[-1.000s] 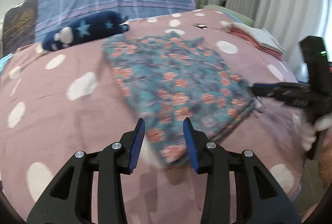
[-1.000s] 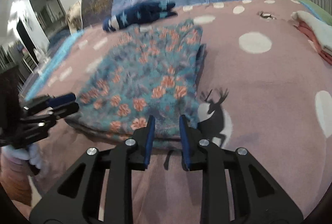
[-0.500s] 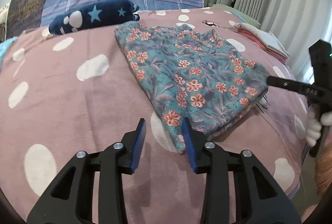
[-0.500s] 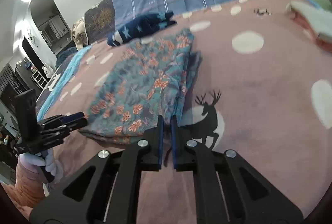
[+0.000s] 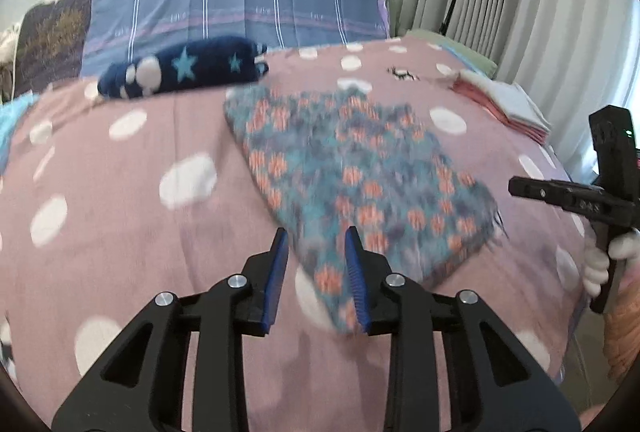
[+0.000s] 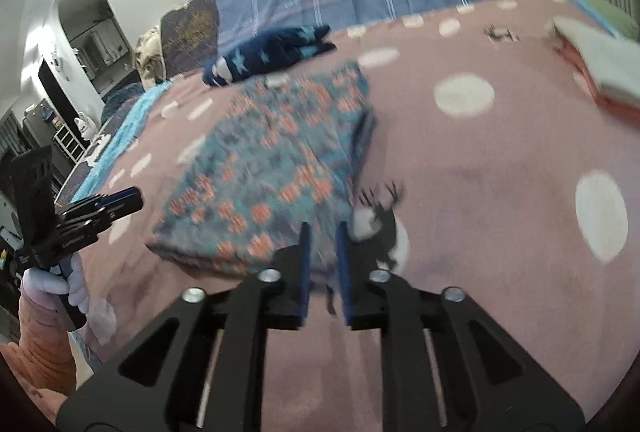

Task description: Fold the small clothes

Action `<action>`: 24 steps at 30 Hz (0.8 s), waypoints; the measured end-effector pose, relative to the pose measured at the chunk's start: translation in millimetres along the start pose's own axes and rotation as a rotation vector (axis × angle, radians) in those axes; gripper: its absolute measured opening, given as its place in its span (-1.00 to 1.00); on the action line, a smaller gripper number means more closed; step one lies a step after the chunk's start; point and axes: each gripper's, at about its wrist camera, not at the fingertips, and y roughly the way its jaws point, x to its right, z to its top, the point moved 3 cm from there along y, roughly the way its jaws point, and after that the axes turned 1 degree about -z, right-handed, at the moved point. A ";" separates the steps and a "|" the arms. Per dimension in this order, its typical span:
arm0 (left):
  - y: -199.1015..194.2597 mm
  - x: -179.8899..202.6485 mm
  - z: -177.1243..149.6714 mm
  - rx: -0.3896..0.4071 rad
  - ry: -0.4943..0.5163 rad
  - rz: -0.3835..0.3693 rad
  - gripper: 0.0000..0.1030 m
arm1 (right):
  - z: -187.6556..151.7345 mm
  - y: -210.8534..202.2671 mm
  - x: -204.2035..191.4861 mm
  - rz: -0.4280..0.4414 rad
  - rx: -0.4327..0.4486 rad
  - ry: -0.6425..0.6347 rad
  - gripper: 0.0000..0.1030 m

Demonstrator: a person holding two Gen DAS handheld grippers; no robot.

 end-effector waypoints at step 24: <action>92.7 -29.1 12.7 -0.143 0.009 0.069 0.13 | 43.8 83.0 1.3 -0.015 -0.132 -0.103 -0.37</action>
